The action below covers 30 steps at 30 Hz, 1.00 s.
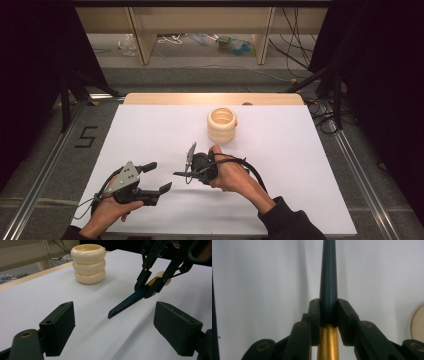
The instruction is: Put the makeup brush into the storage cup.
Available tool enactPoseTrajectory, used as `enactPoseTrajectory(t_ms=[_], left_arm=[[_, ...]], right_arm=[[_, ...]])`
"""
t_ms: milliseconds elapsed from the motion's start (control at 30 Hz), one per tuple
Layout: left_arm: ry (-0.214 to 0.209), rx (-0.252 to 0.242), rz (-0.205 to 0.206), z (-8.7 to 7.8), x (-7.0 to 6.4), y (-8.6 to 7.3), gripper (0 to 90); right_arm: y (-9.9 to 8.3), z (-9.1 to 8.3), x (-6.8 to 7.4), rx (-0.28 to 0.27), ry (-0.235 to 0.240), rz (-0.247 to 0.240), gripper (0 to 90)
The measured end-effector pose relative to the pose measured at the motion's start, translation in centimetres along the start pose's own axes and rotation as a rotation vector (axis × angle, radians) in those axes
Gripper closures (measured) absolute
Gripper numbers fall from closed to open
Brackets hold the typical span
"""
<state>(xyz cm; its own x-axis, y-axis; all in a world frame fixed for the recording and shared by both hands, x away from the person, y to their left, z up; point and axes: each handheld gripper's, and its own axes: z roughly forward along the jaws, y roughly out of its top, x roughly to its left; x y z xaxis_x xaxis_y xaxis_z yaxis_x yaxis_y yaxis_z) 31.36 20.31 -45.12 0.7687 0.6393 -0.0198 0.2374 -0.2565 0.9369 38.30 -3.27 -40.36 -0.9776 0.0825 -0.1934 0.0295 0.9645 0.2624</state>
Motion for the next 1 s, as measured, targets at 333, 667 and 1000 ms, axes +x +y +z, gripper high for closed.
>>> enactPoseTrajectory(t_ms=[333,667,1000], left_arm=[[-0.063,0.068,0.009,0.4,-0.7,-0.2,16.3],[-0.143,0.169,0.063,0.8,-1.5,-0.5,20.8],[-0.184,0.235,0.106,1.0,-2.0,-0.8,30.5]], right_arm=[[1.0,-0.4,2.0,0.013,0.024,-0.059,74.2],[1.8,0.2,3.3,0.013,0.046,-0.157,74.2],[2.4,0.1,4.7,0.035,0.06,-0.191,74.1]])
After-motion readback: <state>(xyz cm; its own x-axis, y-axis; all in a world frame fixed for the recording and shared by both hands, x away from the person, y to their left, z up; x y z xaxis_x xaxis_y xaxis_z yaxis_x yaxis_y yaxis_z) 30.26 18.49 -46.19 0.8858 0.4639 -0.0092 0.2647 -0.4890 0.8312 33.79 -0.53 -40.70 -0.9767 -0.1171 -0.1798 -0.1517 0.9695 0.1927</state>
